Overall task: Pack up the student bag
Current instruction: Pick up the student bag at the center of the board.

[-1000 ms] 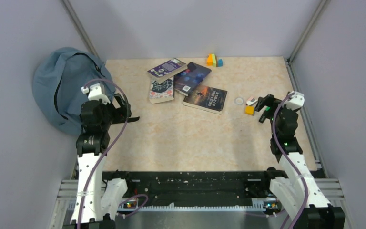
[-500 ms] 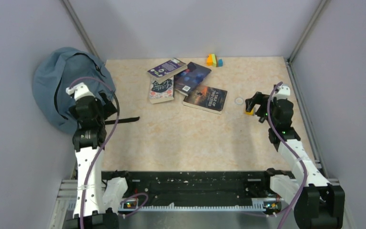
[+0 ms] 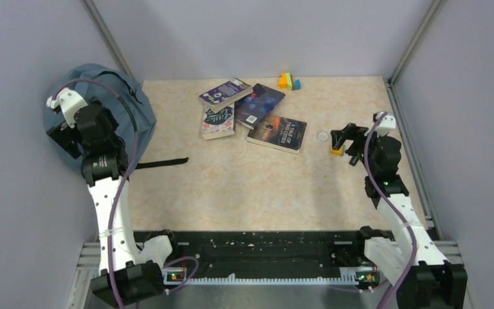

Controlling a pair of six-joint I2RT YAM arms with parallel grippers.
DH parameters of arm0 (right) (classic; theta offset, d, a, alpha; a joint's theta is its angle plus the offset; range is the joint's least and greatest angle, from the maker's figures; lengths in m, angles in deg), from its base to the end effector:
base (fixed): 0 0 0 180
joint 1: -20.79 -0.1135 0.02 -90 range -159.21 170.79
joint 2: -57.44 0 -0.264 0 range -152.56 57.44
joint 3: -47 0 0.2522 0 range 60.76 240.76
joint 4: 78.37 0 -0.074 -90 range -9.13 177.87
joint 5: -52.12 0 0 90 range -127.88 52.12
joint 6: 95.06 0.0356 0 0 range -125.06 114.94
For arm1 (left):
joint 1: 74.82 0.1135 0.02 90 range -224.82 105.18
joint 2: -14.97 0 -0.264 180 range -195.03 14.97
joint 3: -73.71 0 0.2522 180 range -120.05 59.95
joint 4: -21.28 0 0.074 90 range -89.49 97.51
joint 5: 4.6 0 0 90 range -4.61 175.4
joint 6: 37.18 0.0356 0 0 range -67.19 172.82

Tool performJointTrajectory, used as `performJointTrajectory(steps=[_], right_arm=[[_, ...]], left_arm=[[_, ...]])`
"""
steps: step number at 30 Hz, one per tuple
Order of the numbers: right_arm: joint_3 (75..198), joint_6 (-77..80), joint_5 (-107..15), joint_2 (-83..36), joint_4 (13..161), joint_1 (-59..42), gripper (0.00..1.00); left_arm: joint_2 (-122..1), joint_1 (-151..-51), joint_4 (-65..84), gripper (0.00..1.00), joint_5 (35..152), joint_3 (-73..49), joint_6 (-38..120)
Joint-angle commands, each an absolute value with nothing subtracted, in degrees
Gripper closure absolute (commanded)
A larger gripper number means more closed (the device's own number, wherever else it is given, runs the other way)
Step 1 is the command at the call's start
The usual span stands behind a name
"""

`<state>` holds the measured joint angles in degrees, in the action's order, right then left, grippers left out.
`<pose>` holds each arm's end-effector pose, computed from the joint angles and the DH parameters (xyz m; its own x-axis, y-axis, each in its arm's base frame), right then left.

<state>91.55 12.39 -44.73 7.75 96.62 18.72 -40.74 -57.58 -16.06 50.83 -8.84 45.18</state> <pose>0.2077 0.0118 0.2730 -0.2139 0.2902 -0.9327 -0.0933 0.9444 0.3152 0.1830 0.0779 0.4267 -0.0692 -0.1361 -0.9883 -0.7931 0.6084 -0.0282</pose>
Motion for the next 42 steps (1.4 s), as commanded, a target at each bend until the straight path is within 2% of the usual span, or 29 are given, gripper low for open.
performJointTrajectory(steps=[1, 5, 12, 16, 21, 29, 32, 36, 38, 40, 41, 42], right_arm=[[91.39, 13.94, -44.71, 10.01, 100.63, 19.07, 0.03], [91.04, 14.60, -43.80, 10.79, 100.76, 19.11, 0.03], [91.19, 14.47, -42.68, 12.53, 98.86, 19.12, 0.03], [90.55, 14.21, -41.49, 14.49, 98.43, 19.12, 0.03], [90.18, 14.20, -40.58, 15.43, 98.58, 19.04, 0.03], [90.05, 14.32, -40.17, 15.26, 98.84, 19.12, 0.04], [90.29, 14.30, -40.26, 15.32, 98.33, 19.12, 0.04], [90.27, 14.41, -40.43, 15.96, 98.07, 19.11, 0.04], [90.13, 14.38, -40.42, 16.34, 97.93, 18.99, 0.04], [90.12, 14.31, -40.27, 16.75, 97.64, 19.10, 0.04], [90.24, 14.31, -40.10, 16.91, 97.43, 19.10, 0.05], [90.29, 14.26, -40.08, 17.02, 97.29, 19.09, 0.05]], left_arm=[[-39.66, -54.16, -9.26, 0.02, 47.32, -5.46, 46.98], [-38.07, -48.50, -4.68, 0.02, 53.01, -0.93, 45.45], [-46.63, -43.51, -9.04, 0.03, 59.22, -3.79, 41.67], [-46.12, -42.54, -7.58, 0.04, 63.64, -2.74, 41.39], [-44.69, -42.47, -6.53, 0.06, 64.45, -1.65, 42.56], [-44.20, -42.50, -7.20, 0.18, 60.76, -1.93, 44.24], [-45.91, -42.24, -7.52, 0.28, 60.59, -2.73, 44.61], [-45.96, -42.06, -8.66, 0.67, 64.31, -3.51, 44.97], [-43.96, -42.10, -7.42, 0.79, 65.48, -2.34, 44.83], [-41.65, -42.07, -6.37, 0.95, 66.30, -1.20, 44.54], [-40.62, -42.08, -6.26, 1.00, 67.15, -0.88, 44.33], [-39.61, -42.12, -6.28, 1.00, 68.29, -0.67, 44.06]])
